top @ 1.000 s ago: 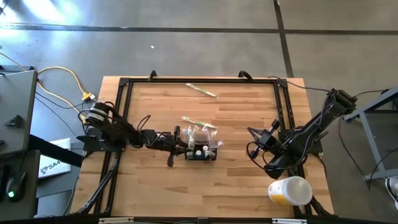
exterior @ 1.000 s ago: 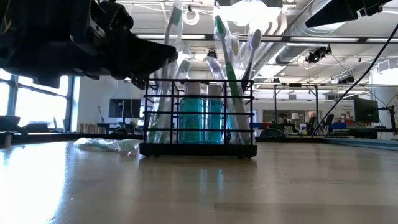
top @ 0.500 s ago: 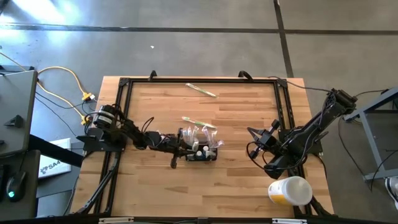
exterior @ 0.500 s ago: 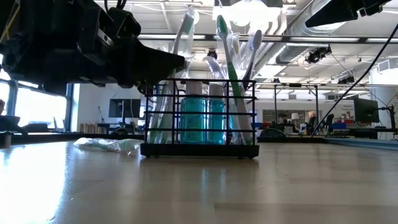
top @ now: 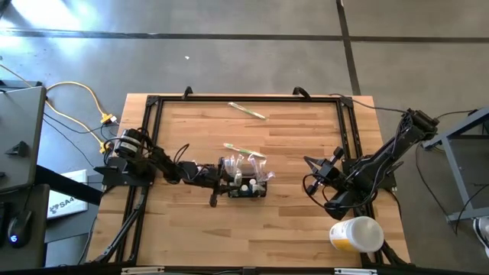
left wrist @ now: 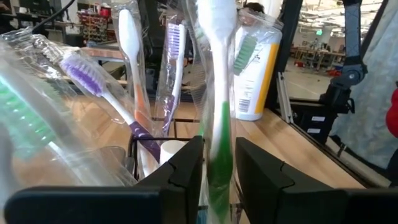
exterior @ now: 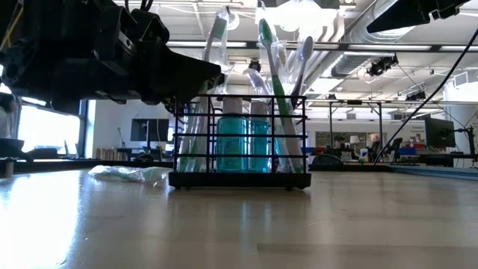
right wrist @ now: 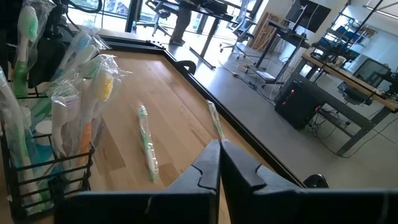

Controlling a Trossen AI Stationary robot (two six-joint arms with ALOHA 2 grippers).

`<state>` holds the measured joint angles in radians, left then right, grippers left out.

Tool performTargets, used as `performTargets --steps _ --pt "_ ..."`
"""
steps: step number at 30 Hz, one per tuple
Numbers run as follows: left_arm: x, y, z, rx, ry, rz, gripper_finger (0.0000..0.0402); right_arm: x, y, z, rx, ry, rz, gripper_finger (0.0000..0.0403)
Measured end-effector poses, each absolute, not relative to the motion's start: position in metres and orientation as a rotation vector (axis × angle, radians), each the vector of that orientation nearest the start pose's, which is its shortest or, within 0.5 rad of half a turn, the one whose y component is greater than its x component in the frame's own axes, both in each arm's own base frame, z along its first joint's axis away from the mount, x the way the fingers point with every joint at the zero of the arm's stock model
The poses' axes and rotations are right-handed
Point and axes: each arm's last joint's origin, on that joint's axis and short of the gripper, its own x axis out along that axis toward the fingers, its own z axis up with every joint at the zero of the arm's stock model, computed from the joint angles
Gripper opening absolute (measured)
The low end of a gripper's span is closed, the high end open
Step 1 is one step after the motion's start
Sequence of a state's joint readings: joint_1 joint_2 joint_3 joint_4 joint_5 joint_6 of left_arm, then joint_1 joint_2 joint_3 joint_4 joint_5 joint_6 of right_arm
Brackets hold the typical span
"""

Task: Pick & Place toothbrushing station
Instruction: Put the green toothbrush into the wire organizer

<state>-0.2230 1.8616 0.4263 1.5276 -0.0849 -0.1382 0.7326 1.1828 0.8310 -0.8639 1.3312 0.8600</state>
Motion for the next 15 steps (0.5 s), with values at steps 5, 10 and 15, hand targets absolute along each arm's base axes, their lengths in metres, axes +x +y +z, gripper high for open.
performTargets --steps 5,10,15 --pt "0.2773 -0.0627 0.1314 -0.15 -0.089 -0.158 0.0095 0.165 0.1107 0.2497 -0.242 0.344 -0.701 0.0002" --pt "0.2772 -0.0633 0.1313 -0.098 -0.093 -0.169 0.0096 0.165 0.1107 0.2497 -0.243 0.346 -0.7 0.0002" --pt "0.2771 -0.0638 0.1316 -0.059 -0.099 -0.18 0.0097 0.165 0.1107 0.2496 -0.243 0.347 -0.7 0.0002"
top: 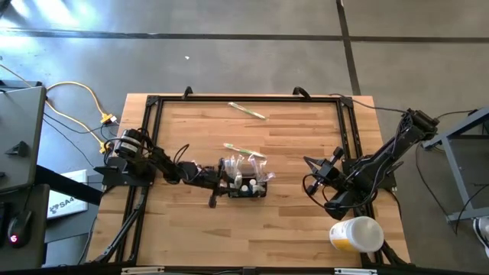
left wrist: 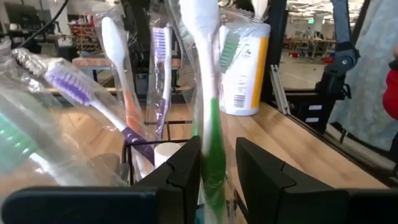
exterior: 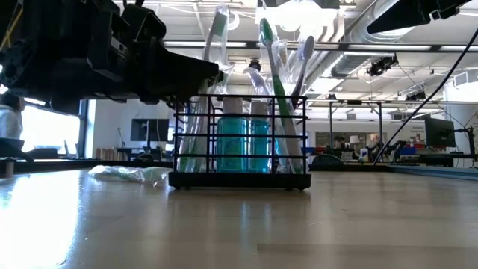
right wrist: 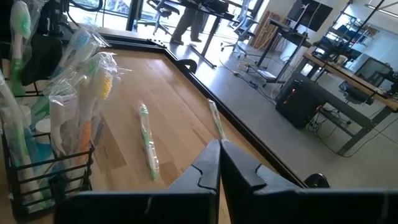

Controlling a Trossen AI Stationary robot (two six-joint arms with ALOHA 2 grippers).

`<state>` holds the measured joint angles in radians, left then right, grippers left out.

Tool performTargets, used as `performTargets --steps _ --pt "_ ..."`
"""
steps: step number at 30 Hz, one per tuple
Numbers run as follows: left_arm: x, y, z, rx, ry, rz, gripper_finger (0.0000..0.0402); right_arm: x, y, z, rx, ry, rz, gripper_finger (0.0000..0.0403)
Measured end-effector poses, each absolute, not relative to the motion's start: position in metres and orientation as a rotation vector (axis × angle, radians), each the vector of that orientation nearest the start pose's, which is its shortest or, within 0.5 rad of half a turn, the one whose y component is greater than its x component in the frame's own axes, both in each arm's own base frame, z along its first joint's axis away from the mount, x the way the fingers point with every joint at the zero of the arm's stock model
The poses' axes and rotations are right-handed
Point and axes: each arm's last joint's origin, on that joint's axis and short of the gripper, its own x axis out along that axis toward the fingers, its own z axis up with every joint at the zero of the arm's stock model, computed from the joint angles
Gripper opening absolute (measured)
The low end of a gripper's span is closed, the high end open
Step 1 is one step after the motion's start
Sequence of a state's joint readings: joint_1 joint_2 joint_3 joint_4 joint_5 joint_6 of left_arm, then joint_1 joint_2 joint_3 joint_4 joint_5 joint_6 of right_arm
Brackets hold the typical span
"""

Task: Pick & Place toothbrushing station
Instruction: Put the green toothbrush into the wire organizer

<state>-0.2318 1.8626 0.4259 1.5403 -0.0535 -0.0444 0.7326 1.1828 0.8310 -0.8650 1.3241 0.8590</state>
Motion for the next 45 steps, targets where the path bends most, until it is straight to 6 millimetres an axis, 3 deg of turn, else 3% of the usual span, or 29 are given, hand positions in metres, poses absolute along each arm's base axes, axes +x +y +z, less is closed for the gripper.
performTargets --steps 18,28,37,45 --pt "0.274 -0.068 0.144 0.063 -0.169 -0.148 0.0179 0.165 0.111 0.249 -0.253 0.365 -0.688 0.0002" --pt "0.274 -0.067 0.148 0.142 -0.186 -0.136 0.0183 0.165 0.111 0.249 -0.252 0.367 -0.687 0.0002" --pt "0.288 -0.068 0.158 0.239 -0.212 -0.056 0.0183 0.165 0.111 0.249 -0.252 0.367 -0.687 0.0002" --pt "0.289 -0.068 0.185 0.297 -0.179 -0.024 0.0183 0.165 0.111 0.249 -0.251 0.371 -0.685 0.0002"
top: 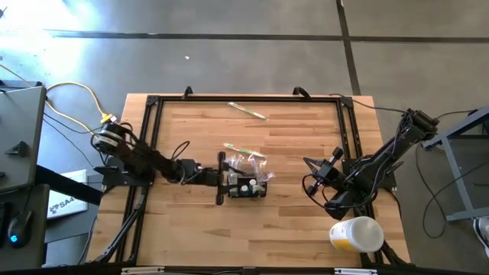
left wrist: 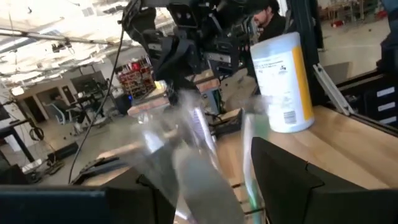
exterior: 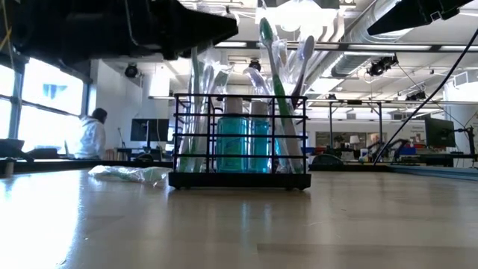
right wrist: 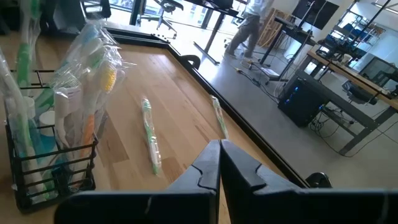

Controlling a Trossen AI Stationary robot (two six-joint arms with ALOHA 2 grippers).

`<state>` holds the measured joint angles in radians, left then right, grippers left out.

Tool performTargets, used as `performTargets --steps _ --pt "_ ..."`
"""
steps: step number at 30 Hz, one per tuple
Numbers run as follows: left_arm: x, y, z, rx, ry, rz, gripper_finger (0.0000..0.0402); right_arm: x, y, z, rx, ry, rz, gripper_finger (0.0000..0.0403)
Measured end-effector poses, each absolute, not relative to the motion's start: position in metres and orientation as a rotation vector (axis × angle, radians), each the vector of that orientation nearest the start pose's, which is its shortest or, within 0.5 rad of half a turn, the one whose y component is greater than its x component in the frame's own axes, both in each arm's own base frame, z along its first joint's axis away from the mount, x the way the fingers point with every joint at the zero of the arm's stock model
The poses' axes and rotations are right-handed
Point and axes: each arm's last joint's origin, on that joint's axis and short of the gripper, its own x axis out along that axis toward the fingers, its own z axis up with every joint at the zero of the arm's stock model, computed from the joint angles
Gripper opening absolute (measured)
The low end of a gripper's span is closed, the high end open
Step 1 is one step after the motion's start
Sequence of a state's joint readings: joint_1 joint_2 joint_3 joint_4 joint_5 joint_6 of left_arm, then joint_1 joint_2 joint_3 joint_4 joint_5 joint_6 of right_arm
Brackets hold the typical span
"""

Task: Pick & Place toothbrushing station
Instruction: Put the green toothbrush into the wire organizer

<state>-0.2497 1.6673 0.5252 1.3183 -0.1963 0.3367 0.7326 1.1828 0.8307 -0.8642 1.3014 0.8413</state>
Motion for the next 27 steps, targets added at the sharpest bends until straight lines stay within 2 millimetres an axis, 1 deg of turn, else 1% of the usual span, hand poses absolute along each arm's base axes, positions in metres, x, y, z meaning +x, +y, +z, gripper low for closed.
performTargets --steps 5,10,17,19,24,27 --pt "0.293 -0.07 0.207 0.328 -0.13 -0.033 0.0183 0.165 0.111 0.249 -0.251 0.371 -0.684 0.0002" --pt "0.3 -0.074 0.236 0.382 -0.129 -0.04 0.0183 0.165 0.111 0.249 -0.249 0.37 -0.685 0.0002" --pt "0.306 -0.077 0.276 0.427 -0.058 -0.007 0.0183 0.166 0.111 0.248 -0.244 0.386 -0.676 0.0002" --pt "0.306 -0.078 0.288 0.427 -0.034 -0.01 0.0183 0.166 0.111 0.248 -0.244 0.387 -0.675 0.0002" --pt "0.302 -0.087 0.323 0.383 0.042 -0.058 0.0183 0.166 0.112 0.247 -0.239 0.391 -0.671 0.0002" --pt "0.293 -0.095 0.338 0.378 0.158 -0.098 0.0183 0.165 0.111 0.242 -0.248 0.395 -0.674 0.0002"
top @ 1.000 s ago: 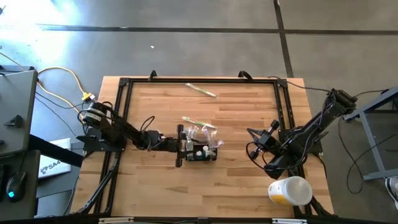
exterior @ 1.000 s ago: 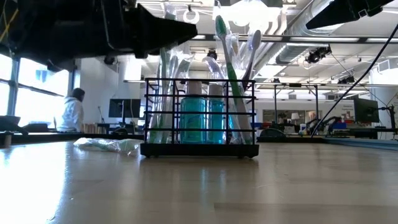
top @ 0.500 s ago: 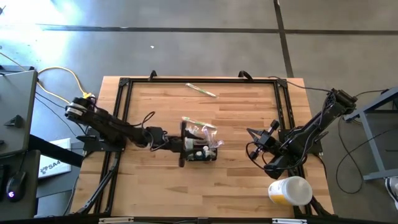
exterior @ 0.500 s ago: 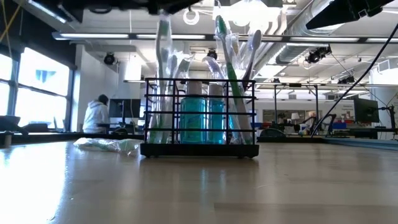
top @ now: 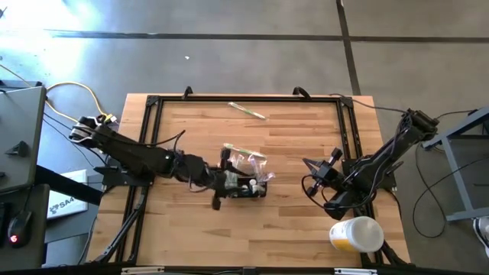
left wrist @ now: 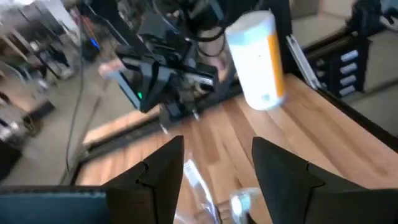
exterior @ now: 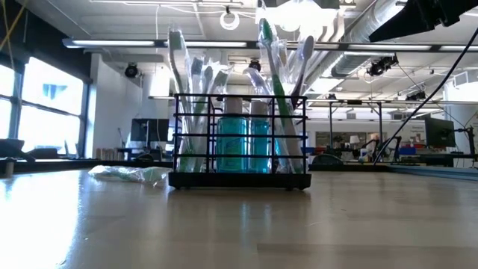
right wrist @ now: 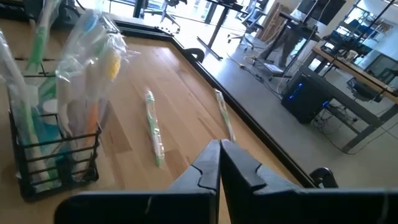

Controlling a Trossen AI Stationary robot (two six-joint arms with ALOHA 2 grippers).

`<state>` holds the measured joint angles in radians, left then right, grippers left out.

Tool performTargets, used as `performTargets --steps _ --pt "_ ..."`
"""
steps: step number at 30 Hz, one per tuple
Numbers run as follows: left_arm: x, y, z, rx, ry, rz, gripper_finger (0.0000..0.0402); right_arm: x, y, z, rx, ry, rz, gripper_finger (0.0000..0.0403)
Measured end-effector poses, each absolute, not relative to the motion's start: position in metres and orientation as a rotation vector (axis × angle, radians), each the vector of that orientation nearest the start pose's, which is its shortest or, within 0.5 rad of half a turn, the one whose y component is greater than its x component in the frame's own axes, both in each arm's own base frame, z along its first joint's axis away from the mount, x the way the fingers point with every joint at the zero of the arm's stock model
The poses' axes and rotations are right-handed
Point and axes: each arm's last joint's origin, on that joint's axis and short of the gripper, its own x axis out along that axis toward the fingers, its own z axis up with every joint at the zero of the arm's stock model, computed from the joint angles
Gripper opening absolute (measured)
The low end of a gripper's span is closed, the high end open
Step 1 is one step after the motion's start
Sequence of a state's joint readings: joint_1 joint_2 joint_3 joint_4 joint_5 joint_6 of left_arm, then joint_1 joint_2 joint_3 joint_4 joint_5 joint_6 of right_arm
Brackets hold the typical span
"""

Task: Pick & Place toothbrushing station
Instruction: Put the green toothbrush into the wire organizer

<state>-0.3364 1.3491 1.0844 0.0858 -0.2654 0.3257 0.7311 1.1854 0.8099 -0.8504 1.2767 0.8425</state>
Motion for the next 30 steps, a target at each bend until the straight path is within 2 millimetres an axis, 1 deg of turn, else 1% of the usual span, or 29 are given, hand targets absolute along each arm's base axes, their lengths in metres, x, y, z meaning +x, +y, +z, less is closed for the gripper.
performTargets --steps 2,7,9,12,14,17,22,25,30 --pt "0.29 -0.101 0.351 0.353 0.198 -0.121 0.0183 0.164 0.11 0.238 -0.257 0.4 -0.675 0.0002" --pt "0.27 -0.116 0.371 0.343 0.426 -0.11 0.0183 0.163 0.109 0.231 -0.263 0.4 -0.677 0.0002" --pt "0.263 -0.123 0.381 0.34 0.457 -0.089 0.0183 0.163 0.109 0.231 -0.264 0.395 -0.68 0.0002" --pt "0.248 -0.133 0.387 0.351 0.525 -0.061 0.0183 0.163 0.108 0.232 -0.272 0.38 -0.689 0.0002" --pt "0.238 -0.136 0.39 0.32 0.59 -0.058 0.0183 0.163 0.108 0.232 -0.271 0.378 -0.69 0.0002" --pt "0.22 -0.132 0.38 0.279 0.767 -0.033 0.0183 0.163 0.109 0.232 -0.267 0.376 -0.69 0.0002" --pt "0.205 -0.123 0.355 0.247 0.99 0.09 0.0183 0.164 0.11 0.233 -0.264 0.368 -0.688 0.0002" --pt "0.203 -0.122 0.342 0.243 1.052 0.09 0.0183 0.166 0.111 0.233 -0.257 0.364 -0.682 0.0002" --pt "0.204 -0.122 0.323 0.301 1.061 0.089 0.0183 0.167 0.112 0.234 -0.236 0.356 -0.679 0.0002"
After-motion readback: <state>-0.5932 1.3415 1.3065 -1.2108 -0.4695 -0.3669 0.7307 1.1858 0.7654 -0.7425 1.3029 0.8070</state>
